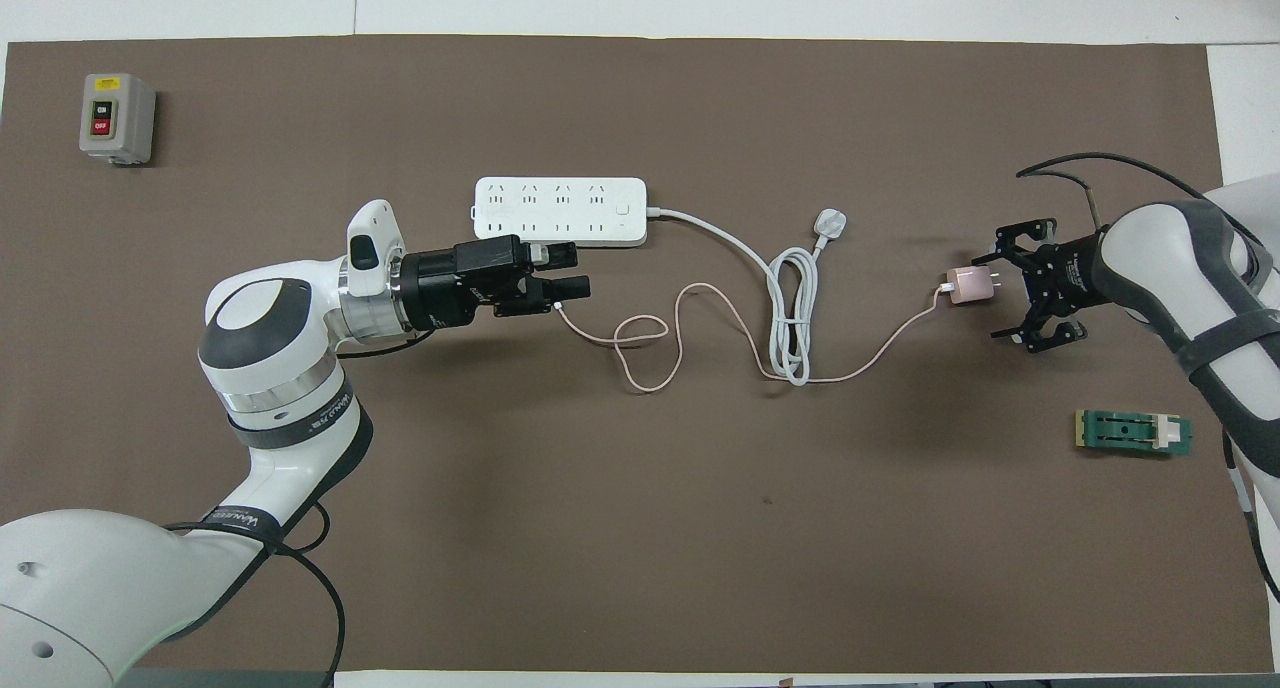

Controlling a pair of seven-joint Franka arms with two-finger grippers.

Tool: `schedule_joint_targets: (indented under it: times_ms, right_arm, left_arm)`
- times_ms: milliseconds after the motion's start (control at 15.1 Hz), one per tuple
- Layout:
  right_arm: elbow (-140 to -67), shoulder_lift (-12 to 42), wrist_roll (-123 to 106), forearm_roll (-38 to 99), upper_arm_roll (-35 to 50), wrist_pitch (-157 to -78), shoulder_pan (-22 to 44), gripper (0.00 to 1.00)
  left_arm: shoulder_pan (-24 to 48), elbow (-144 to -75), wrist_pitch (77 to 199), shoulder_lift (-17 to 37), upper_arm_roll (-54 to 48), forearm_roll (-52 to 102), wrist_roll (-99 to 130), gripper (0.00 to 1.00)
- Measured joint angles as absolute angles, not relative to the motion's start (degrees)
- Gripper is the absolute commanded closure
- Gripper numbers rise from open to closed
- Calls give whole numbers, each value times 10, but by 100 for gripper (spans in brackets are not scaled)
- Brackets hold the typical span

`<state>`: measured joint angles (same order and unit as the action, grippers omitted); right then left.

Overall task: Plug charger into power strip
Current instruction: 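Grasp the pink charger with the right gripper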

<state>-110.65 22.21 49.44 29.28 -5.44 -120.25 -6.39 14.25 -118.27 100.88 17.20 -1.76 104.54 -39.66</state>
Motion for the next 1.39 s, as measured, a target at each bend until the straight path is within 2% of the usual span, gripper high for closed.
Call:
schedule_joint_targets:
  times_ms: [133, 199, 332, 399, 664, 930, 1395]
  right_arm:
    - [-1107, 222, 493, 293, -54, -1205, -64, 48]
    - [-1107, 222, 493, 293, -54, -1206, -64, 60]
    - [-1107, 222, 493, 293, -54, -1207, -64, 94]
    - [-1107, 222, 493, 293, -54, -1207, -64, 100]
    - [-1101, 220, 509, 299, -52, -1207, -63, 100]
    - [-1061, 211, 589, 307, -44, -1178, -51, 100]
    - [-1034, 177, 738, 320, -41, -1168, 46, 100]
  left_arm:
    - [142, -1180, 1009, 172, -17, 1047, -395, 0]
    - [142, -1178, 1009, 172, -17, 1047, -395, 0]
    - [141, -1171, 1009, 172, -17, 1047, -392, 0]
    - [141, -1168, 1009, 172, -17, 1047, -388, 0]
    - [140, -1158, 1013, 172, -16, 1048, -378, 0]
    - [140, -1141, 1017, 172, -15, 1048, -359, 0]
    - [140, -1135, 1023, 175, -15, 1048, -353, 0]
